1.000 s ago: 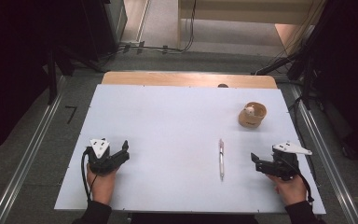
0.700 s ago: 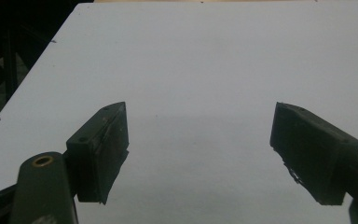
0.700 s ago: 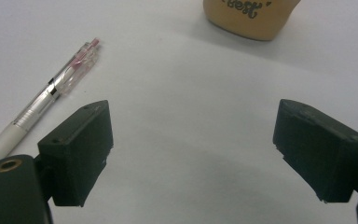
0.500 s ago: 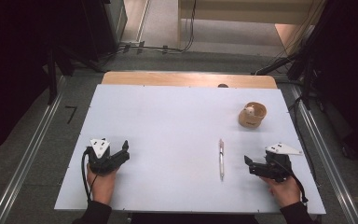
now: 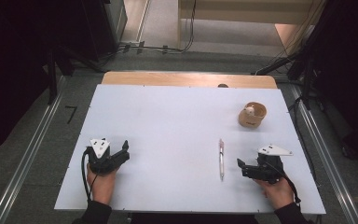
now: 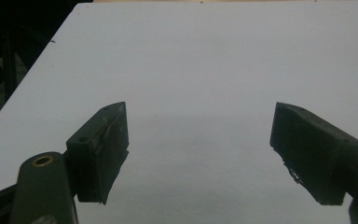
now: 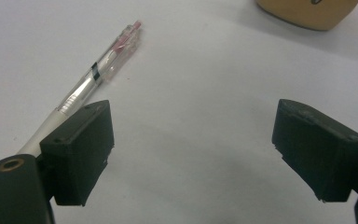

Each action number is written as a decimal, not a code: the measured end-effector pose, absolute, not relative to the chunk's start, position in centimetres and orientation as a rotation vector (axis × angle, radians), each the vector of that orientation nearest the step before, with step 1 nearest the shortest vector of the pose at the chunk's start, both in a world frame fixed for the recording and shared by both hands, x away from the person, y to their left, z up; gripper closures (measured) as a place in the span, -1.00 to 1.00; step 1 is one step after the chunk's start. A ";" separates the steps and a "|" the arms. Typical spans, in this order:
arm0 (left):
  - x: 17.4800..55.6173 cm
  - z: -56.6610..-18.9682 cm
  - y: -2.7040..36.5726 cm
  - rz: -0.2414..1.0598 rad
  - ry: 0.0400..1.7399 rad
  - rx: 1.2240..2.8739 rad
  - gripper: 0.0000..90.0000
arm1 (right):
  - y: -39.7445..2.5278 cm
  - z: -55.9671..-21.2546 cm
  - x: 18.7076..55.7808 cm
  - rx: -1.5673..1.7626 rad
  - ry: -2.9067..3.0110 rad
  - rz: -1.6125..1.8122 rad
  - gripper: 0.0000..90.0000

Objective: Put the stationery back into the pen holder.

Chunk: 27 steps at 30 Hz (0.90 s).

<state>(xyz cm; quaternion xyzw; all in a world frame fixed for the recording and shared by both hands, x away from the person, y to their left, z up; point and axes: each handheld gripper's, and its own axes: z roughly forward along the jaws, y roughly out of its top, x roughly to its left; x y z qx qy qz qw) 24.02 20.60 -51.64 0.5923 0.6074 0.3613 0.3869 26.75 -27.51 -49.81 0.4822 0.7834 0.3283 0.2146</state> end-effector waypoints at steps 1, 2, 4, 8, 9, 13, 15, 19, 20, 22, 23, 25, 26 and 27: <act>24.0 -51.6 20.6 0.919 1.546 1.508 -0.55 | -27.4 -49.8 26.7 1.338 2.175 0.911 -0.74; 24.0 -51.6 20.6 0.919 1.546 1.508 -0.55 | -27.2 -49.9 26.7 1.335 2.180 0.908 -0.74; 24.0 -51.6 20.6 0.919 1.546 1.510 -0.55 | -27.1 -49.9 26.7 1.334 2.182 0.908 -0.73; 24.0 -51.6 20.6 0.920 1.545 1.509 -0.55 | -26.7 -50.0 26.7 1.345 2.192 0.912 -0.72; 24.0 -51.6 20.6 0.919 1.545 1.509 -0.56 | -26.6 -50.1 26.7 1.348 2.193 0.915 -0.72; 24.0 -51.6 20.6 0.921 1.546 1.511 -0.55 | -26.1 -50.2 26.6 1.348 2.200 0.918 -0.71; 24.0 -51.6 20.6 0.921 1.544 1.512 -0.55 | -25.9 -50.2 26.6 1.349 2.203 0.919 -0.71; 24.0 -51.6 20.6 0.920 1.545 1.511 -0.55 | -25.3 -50.4 26.5 1.339 2.223 0.908 -0.71; 24.0 -51.6 20.6 0.921 1.545 1.511 -0.55 | -25.1 -50.5 26.5 1.337 2.229 0.904 -0.71; 24.0 -51.6 20.6 0.921 1.545 1.511 -0.55 | -24.9 -50.6 26.5 1.333 2.233 0.905 -0.70; 24.0 -51.6 20.6 0.920 1.544 1.511 -0.56 | -24.8 -50.6 26.4 1.331 2.232 0.902 -0.70; 24.0 -51.6 20.6 0.919 1.543 1.512 -0.55 | -24.6 -50.6 26.4 1.333 2.233 0.905 -0.70; 24.0 -51.6 20.6 0.919 1.543 1.512 -0.55 | -24.5 -50.6 26.4 1.331 2.234 0.904 -0.70; 24.0 -51.6 20.6 0.919 1.544 1.512 -0.56 | -24.4 -50.6 26.3 1.336 2.234 0.901 -0.68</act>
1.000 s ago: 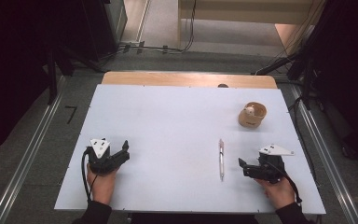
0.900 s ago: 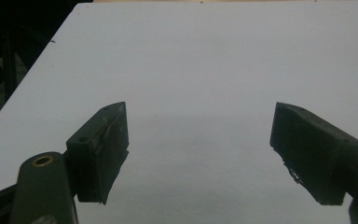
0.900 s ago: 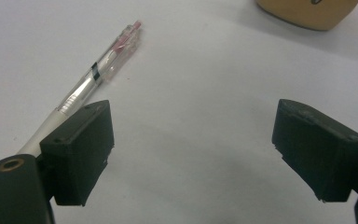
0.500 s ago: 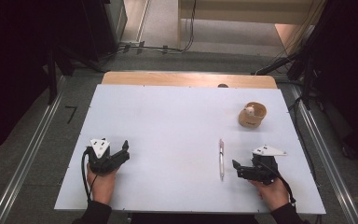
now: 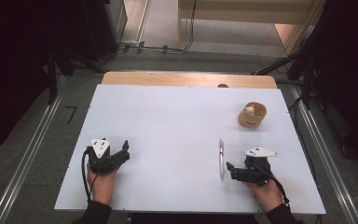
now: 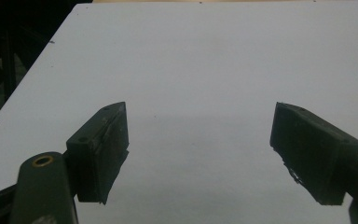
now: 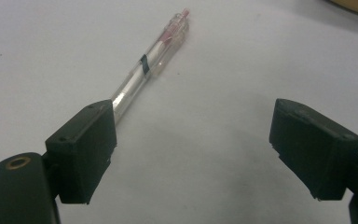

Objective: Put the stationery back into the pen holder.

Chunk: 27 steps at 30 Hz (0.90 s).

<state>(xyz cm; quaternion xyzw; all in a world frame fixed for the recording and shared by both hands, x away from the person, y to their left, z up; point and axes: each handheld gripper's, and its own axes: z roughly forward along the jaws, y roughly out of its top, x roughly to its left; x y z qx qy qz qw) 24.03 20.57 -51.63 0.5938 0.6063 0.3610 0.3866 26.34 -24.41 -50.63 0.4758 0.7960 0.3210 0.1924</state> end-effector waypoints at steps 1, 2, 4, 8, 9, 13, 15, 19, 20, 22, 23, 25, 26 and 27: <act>24.0 -51.6 20.6 0.919 1.542 1.513 -0.56 | -24.3 -50.6 26.3 1.339 2.230 0.898 -0.63; 24.0 -51.6 20.6 0.919 1.543 1.512 -0.55 | -24.0 -50.6 26.1 1.360 2.217 0.896 -0.60; 24.0 -51.6 20.6 0.919 1.544 1.511 -0.55 | -23.9 -50.5 26.0 1.359 2.218 0.900 -0.59; 24.0 -51.6 20.6 0.918 1.542 1.510 -0.56 | -23.0 -50.7 25.7 1.363 2.230 0.881 -0.58; 24.0 -51.6 20.6 0.918 1.543 1.510 -0.56 | -23.0 -50.7 25.7 1.363 2.230 0.881 -0.58; 24.0 -51.6 20.6 0.917 1.542 1.510 -0.56 | -22.3 -50.8 25.4 1.354 2.240 0.883 -0.56; 24.0 -51.6 20.6 0.917 1.541 1.512 -0.56 | -21.9 -50.9 25.2 1.345 2.246 0.874 -0.56; 24.0 -51.6 20.6 0.916 1.541 1.509 -0.55 | -21.1 -51.1 24.9 1.344 2.254 0.859 -0.55; 24.0 -51.6 20.6 0.916 1.541 1.509 -0.55 | -20.9 -51.1 24.8 1.351 2.256 0.855 -0.55; 24.0 -51.6 20.7 0.917 1.540 1.509 -0.55 | -20.8 -51.2 24.8 1.358 2.255 0.852 -0.54; 24.0 -51.6 20.7 0.916 1.540 1.509 -0.55 | -20.7 -51.2 24.7 1.366 2.256 0.849 -0.53; 24.0 -51.6 20.7 0.917 1.541 1.508 -0.56 | -20.2 -51.4 24.6 1.373 2.244 0.800 -0.52; 24.0 -51.6 20.7 0.917 1.540 1.505 -0.55 | -19.9 -51.5 24.5 1.378 2.236 0.768 -0.50; 24.0 -51.6 20.7 0.917 1.540 1.506 -0.55 | -19.8 -51.5 24.4 1.390 2.225 0.771 -0.46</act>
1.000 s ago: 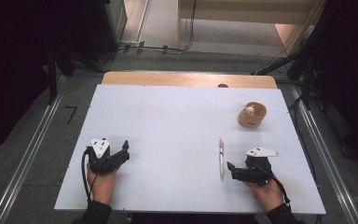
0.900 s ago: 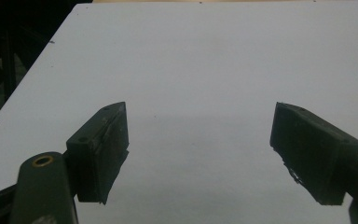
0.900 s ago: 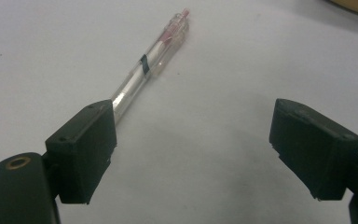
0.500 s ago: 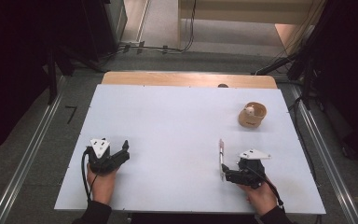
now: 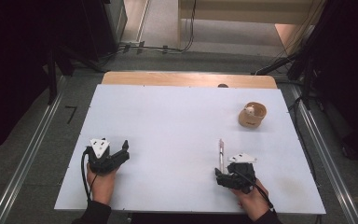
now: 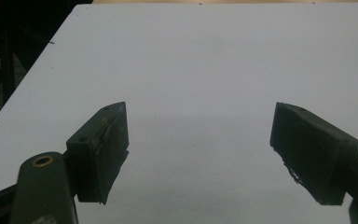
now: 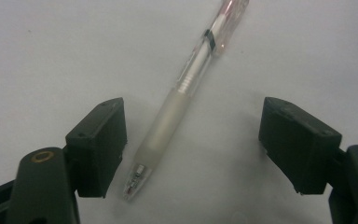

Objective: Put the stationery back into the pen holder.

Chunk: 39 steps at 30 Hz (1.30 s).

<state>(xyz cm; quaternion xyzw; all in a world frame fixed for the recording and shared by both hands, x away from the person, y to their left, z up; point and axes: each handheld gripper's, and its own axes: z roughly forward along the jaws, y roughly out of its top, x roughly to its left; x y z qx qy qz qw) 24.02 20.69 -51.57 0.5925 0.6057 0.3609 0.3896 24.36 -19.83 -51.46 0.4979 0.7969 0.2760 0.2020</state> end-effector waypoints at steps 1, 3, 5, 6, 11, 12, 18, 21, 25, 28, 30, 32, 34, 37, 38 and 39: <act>24.0 -51.6 20.7 0.918 1.540 1.506 -0.55 | -19.8 -51.4 24.3 1.406 2.221 0.772 -0.44; 24.0 -51.6 20.7 0.917 1.542 1.507 -0.55 | -19.7 -51.4 24.2 1.423 2.212 0.772 -0.41; 24.0 -51.6 20.7 0.917 1.541 1.506 -0.55 | -19.6 -51.4 24.1 1.445 2.189 0.778 -0.29; 24.0 -51.6 20.7 0.917 1.540 1.505 -0.56 | -19.6 -51.4 24.0 1.457 2.173 0.777 -0.23; 24.0 -51.6 20.7 0.916 1.541 1.505 -0.55 | -19.5 -51.5 23.5 1.503 2.111 0.814 0.16; 24.0 -51.6 20.7 0.916 1.541 1.506 -0.55 | -19.5 -51.5 23.5 1.503 2.111 0.814 0.16; 24.0 -51.6 20.7 0.914 1.541 1.506 -0.56 | -19.3 -51.5 23.2 1.521 2.108 0.846 0.47; 24.0 -51.5 20.7 0.914 1.542 1.504 -0.55 | -19.5 -51.6 23.2 1.520 2.117 0.874 0.51; 24.0 -51.6 20.7 0.912 1.541 1.506 -0.55 | -19.9 -51.5 23.4 1.563 2.122 0.908 0.61; 24.0 -51.5 20.7 0.913 1.542 1.502 -0.55 | -20.0 -51.5 23.5 1.566 2.126 0.917 0.61; 24.0 -51.5 20.7 0.914 1.542 1.500 -0.55 | -20.0 -51.5 23.5 1.566 2.127 0.920 0.62; 24.0 -51.5 20.7 0.914 1.542 1.501 -0.56 | -20.1 -51.5 23.5 1.565 2.132 0.926 0.64; 24.0 -51.5 20.7 0.914 1.541 1.500 -0.55 | -20.1 -51.5 23.5 1.566 2.135 0.928 0.66; 24.0 -51.5 20.8 0.914 1.544 1.499 -0.55 | -19.9 -51.5 23.4 1.554 2.146 0.936 0.73; 24.0 -51.5 20.8 0.913 1.544 1.500 -0.55 | -19.9 -51.5 23.4 1.554 2.146 0.936 0.73; 24.0 -51.5 20.8 0.914 1.543 1.501 -0.55 | -19.9 -51.5 23.4 1.549 2.150 0.936 0.73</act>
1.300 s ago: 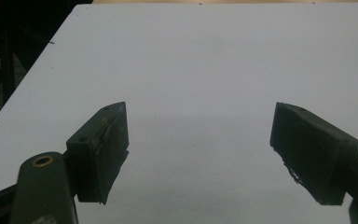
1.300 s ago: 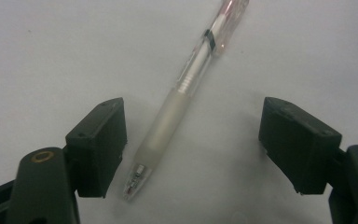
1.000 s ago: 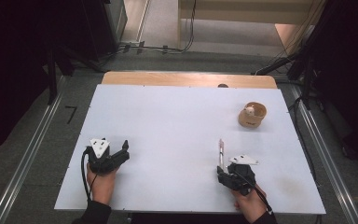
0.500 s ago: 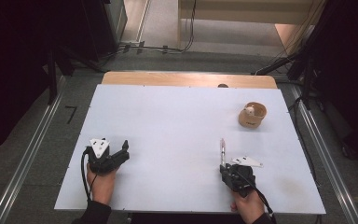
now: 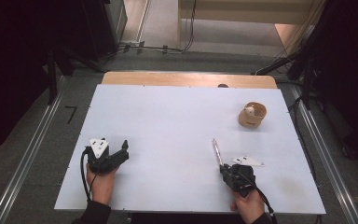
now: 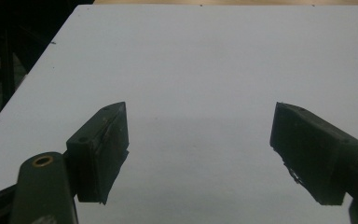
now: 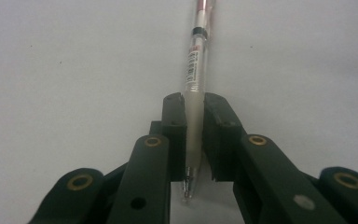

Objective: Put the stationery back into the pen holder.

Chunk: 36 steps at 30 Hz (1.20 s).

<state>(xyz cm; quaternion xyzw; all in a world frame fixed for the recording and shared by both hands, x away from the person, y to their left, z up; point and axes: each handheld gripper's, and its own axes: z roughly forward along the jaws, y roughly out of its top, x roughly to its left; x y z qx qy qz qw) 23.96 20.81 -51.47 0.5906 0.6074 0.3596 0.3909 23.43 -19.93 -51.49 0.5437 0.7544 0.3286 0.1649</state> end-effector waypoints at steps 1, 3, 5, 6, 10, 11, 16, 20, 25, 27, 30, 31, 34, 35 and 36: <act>23.9 -51.5 20.8 0.912 1.543 1.500 -0.55 | -19.9 -51.5 23.4 1.549 2.151 0.936 0.73; 24.0 -51.5 20.8 0.913 1.542 1.500 -0.56 | -20.0 -51.5 23.5 1.545 2.157 0.941 0.73; 24.0 -51.5 20.8 0.913 1.542 1.499 -0.56 | -20.0 -51.5 23.5 1.543 2.159 0.943 0.74; 23.9 -51.4 20.8 0.913 1.541 1.501 -0.55 | -20.1 -51.5 23.5 1.540 2.158 0.944 0.74; 23.9 -51.4 20.8 0.913 1.541 1.497 -0.55 | -20.3 -51.4 23.5 1.542 2.150 0.941 0.74; 23.9 -51.4 20.8 0.914 1.541 1.496 -0.55 | -20.4 -51.3 23.6 1.545 2.147 0.942 0.74; 24.0 -51.4 20.8 0.913 1.541 1.500 -0.56 | -20.9 -50.9 23.7 1.542 2.128 0.952 0.74; 23.9 -51.4 20.8 0.914 1.540 1.498 -0.55 | -21.4 -50.5 23.8 1.546 2.107 0.967 0.74; 23.9 -51.4 20.8 0.914 1.540 1.498 -0.55 | -22.0 -50.0 23.9 1.553 2.086 0.982 0.74; 24.0 -51.4 20.8 0.915 1.541 1.497 -0.55 | -22.2 -49.9 24.0 1.557 2.076 0.987 0.74; 24.0 -51.4 20.8 0.914 1.540 1.497 -0.55 | -22.5 -49.7 24.1 1.560 2.064 0.990 0.74; 24.0 -51.4 20.8 0.914 1.541 1.498 -0.55 | -22.6 -49.6 24.1 1.563 2.060 0.989 0.74; 24.0 -51.4 20.8 0.915 1.540 1.498 -0.55 | -22.9 -49.4 24.2 1.567 2.042 0.995 0.74; 24.0 -51.4 20.8 0.916 1.540 1.500 -0.55 | -23.1 -49.3 24.2 1.569 2.038 0.997 0.74; 24.0 -51.4 20.8 0.916 1.541 1.501 -0.56 | -23.2 -49.2 24.2 1.569 2.032 1.000 0.74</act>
